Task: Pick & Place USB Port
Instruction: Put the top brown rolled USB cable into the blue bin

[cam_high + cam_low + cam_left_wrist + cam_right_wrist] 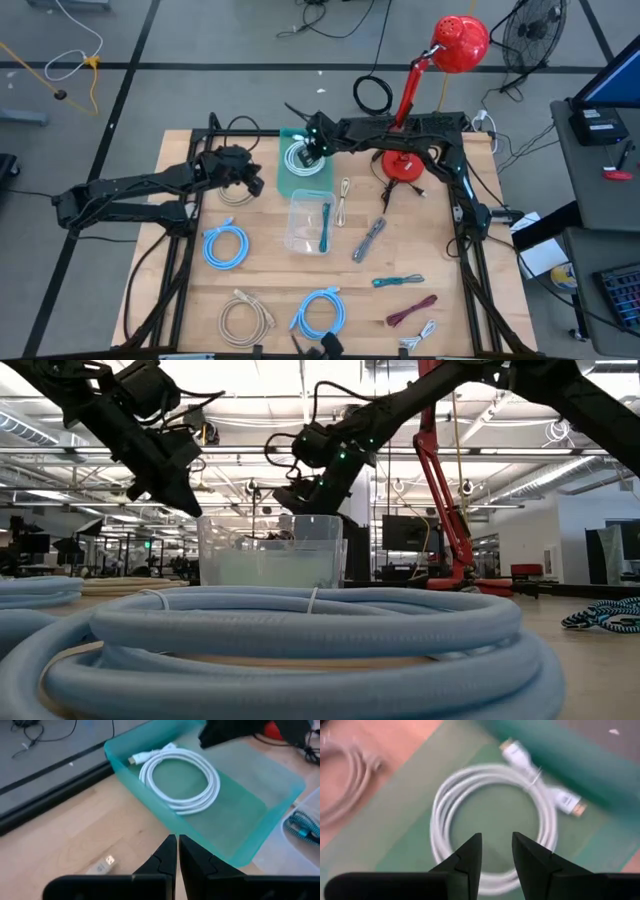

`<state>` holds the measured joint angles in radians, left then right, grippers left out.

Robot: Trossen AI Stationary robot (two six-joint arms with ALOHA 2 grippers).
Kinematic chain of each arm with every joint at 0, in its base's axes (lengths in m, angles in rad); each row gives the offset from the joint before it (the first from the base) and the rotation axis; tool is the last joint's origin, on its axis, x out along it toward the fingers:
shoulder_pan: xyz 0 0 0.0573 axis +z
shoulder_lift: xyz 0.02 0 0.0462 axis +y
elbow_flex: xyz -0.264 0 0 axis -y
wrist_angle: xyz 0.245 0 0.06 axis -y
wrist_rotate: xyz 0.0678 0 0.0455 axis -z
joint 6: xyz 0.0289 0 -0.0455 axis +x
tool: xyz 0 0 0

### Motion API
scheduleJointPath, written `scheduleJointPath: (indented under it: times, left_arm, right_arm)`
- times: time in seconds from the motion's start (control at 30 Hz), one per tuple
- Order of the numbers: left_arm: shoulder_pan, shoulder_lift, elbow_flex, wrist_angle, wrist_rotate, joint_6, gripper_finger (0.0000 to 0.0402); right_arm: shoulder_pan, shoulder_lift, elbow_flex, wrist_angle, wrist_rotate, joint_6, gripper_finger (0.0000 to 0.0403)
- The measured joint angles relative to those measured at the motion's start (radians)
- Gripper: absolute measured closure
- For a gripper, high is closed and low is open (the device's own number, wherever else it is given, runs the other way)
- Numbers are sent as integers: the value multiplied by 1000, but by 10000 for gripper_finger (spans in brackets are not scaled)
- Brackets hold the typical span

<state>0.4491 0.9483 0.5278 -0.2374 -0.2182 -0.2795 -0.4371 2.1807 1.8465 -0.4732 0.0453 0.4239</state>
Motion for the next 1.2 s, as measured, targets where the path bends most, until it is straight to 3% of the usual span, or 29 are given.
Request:
scheduleJointPath:
  times: [0.5,0.77,0.83,1.0,1.2]
  left_arm:
    - [0,0,0,94,46,65,378]
    - [0,0,0,85,162,42,378]
    - [0,0,0,76,178,41,378]
    - [-8,0,0,36,192,40,378]
    - [-28,1,0,1,192,40,378]
  right_arm:
    - [216,-135,1,-225,-54,-130,301]
    - [400,-201,-4,-393,-69,-180,300]
    - [454,-210,1,-367,-66,-183,300]
    - [595,-284,-64,-392,75,-194,303]
    - [754,-516,-327,-368,361,-47,331]
